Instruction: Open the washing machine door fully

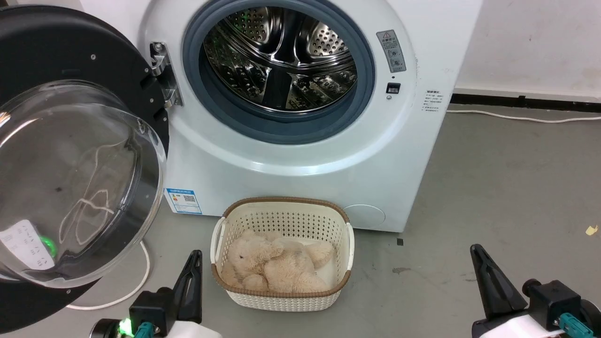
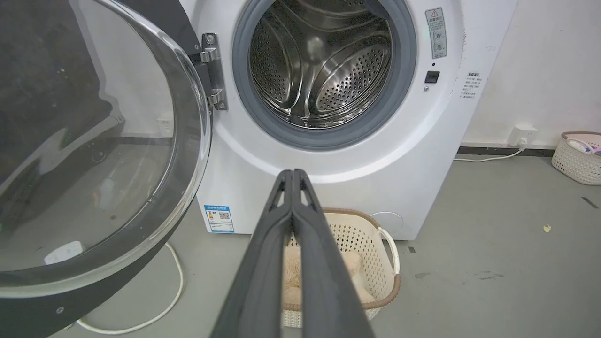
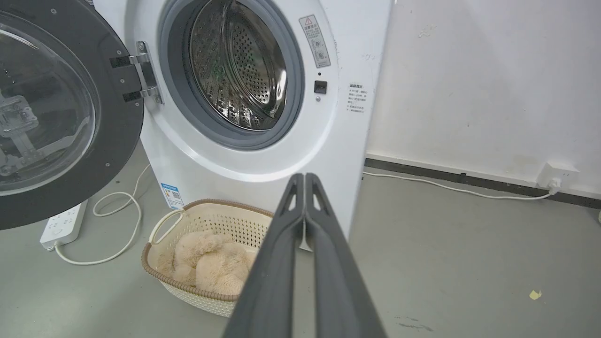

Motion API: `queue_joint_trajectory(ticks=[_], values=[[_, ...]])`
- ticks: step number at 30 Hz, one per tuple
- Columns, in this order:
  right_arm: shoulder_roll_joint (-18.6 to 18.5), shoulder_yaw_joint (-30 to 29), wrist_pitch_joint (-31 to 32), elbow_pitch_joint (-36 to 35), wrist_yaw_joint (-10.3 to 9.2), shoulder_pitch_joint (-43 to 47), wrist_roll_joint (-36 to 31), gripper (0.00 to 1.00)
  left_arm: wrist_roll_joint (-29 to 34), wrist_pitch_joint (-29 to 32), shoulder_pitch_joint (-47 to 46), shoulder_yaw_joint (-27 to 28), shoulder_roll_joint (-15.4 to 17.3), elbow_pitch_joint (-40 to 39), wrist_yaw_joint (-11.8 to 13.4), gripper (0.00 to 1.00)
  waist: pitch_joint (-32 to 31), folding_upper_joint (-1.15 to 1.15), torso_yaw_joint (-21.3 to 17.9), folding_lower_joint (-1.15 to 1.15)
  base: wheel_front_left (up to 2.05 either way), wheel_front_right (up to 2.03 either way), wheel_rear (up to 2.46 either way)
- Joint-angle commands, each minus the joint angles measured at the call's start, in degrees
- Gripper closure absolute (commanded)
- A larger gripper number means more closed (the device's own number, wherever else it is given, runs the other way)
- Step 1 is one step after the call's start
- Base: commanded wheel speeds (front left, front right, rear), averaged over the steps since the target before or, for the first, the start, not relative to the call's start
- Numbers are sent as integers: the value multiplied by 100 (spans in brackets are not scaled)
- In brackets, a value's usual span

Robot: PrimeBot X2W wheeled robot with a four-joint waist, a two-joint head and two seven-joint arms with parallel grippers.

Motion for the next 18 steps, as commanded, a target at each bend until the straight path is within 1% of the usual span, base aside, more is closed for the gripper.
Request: queue_joint_trajectory(ticks=[1, 18], values=[[14, 6, 37, 9, 2, -98, -33, 100, 52, 31, -128, 42, -9, -8, -13, 100, 1, 0, -2, 0, 0, 0, 0], [17, 52, 237, 12, 3, -188, -96, 100, 193, 230, -209, 188, -59, -10, -75, 100, 15, 0, -30, 0, 0, 0, 0]])
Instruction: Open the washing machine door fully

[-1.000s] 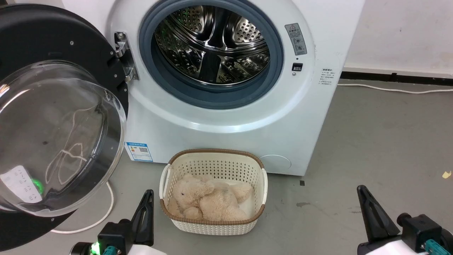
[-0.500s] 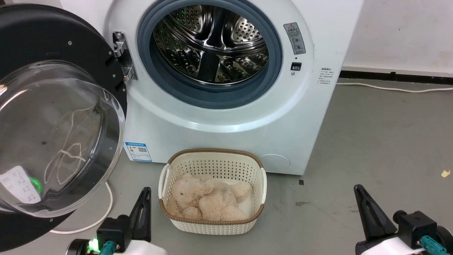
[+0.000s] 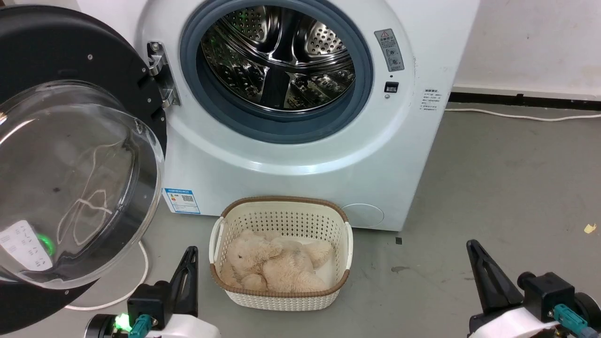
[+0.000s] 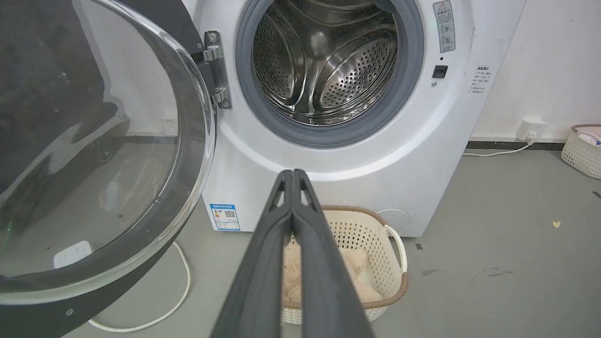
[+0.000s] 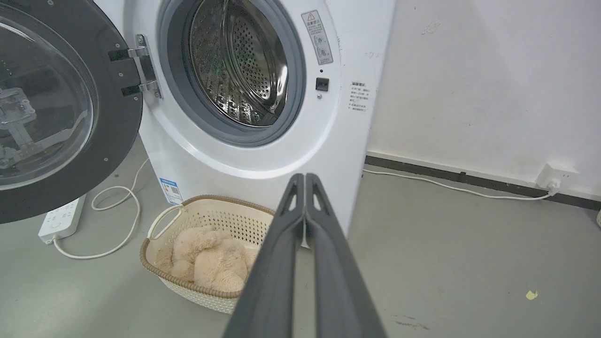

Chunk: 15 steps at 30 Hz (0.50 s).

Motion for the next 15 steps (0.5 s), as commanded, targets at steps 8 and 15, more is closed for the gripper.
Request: queue_joint_trajectory(ticks=[8, 15], values=[[20, 39, 153, 13, 3, -118, -66, 100, 127, 146, -156, 125, -48, -10, -58, 100, 9, 0, -17, 0, 0, 0, 0], [21, 60, 248, 14, 4, -160, -95, 100, 194, 241, -194, 194, -72, -11, -87, 100, 15, 0, -30, 0, 0, 0, 0]])
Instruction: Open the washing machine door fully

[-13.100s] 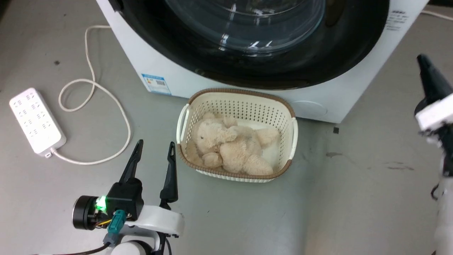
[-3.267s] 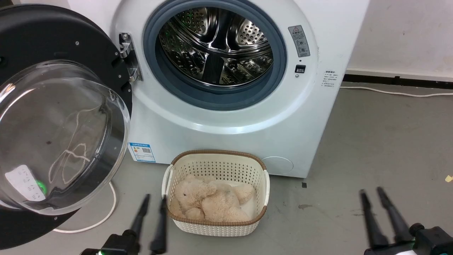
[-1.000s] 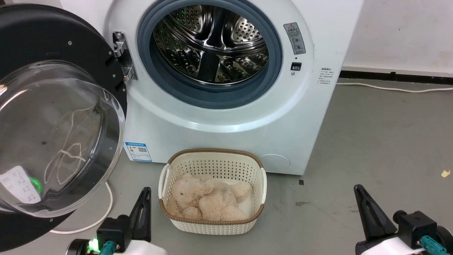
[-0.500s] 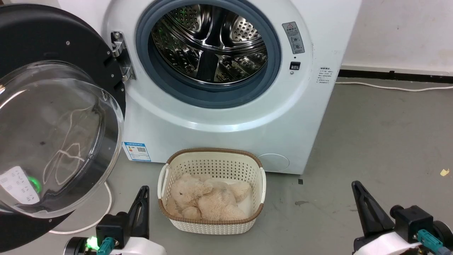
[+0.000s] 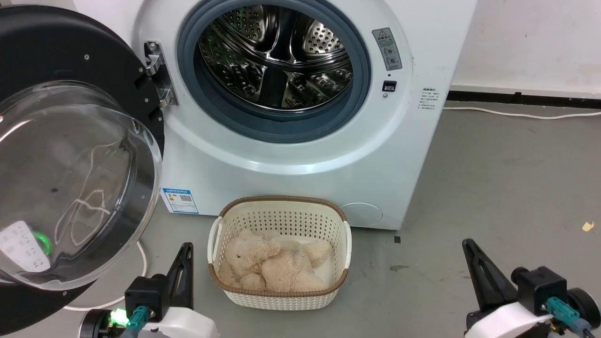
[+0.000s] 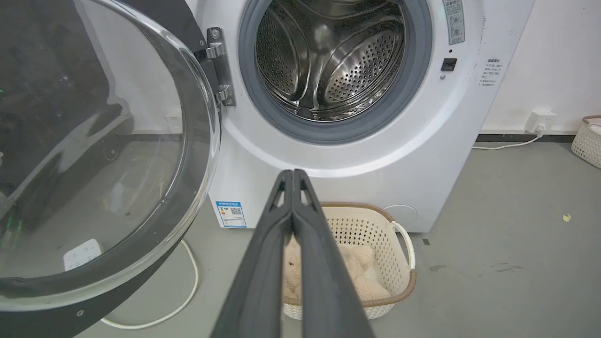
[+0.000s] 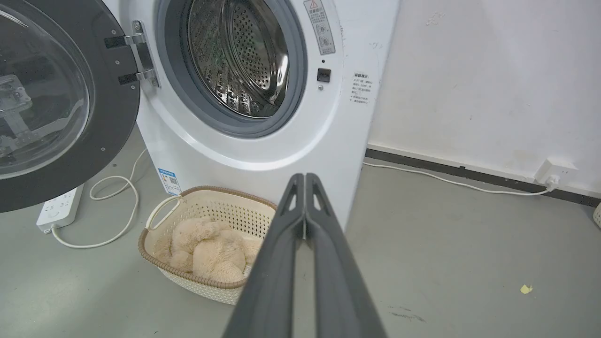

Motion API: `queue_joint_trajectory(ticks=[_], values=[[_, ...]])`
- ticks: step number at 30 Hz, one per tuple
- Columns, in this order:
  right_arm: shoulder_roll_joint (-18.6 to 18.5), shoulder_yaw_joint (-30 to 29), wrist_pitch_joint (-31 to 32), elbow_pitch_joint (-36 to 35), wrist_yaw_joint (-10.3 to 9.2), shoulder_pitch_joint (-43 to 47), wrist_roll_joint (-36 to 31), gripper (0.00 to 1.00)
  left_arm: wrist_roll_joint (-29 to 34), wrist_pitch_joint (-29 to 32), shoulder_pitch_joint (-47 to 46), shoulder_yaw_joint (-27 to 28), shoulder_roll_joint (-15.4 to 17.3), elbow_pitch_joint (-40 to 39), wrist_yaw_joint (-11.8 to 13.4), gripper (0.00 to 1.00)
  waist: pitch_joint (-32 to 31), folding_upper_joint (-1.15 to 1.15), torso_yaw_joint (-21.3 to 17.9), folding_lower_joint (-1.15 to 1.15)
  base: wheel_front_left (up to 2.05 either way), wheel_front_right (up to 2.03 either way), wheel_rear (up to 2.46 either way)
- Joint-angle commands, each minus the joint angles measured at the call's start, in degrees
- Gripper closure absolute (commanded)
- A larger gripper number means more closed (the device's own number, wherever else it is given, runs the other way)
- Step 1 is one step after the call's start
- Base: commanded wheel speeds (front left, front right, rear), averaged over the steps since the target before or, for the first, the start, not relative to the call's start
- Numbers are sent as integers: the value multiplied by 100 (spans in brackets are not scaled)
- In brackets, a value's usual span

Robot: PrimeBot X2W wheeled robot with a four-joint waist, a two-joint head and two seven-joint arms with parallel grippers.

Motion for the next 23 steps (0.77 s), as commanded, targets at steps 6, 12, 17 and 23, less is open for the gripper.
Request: queue_joint_trajectory(ticks=[6, 12, 17, 23], values=[[23, 41, 120, 11, 4, -140, -58, 100, 124, 133, -143, 119, -66, -12, -47, 100, 8, 0, -16, 0, 0, 0, 0], [25, 57, 190, 12, 4, -172, -80, 100, 173, 204, -171, 171, -83, -13, -69, 100, 13, 0, -26, 0, 0, 0, 0], [26, 70, 249, 13, 4, -199, -99, 100, 215, 262, -195, 214, -98, -13, -87, 100, 17, 0, -34, 0, 0, 0, 0], [27, 84, 311, 14, 5, -227, -118, 100, 259, 325, -221, 260, -114, -14, -106, 100, 21, 0, -43, 0, 0, 0, 0]])
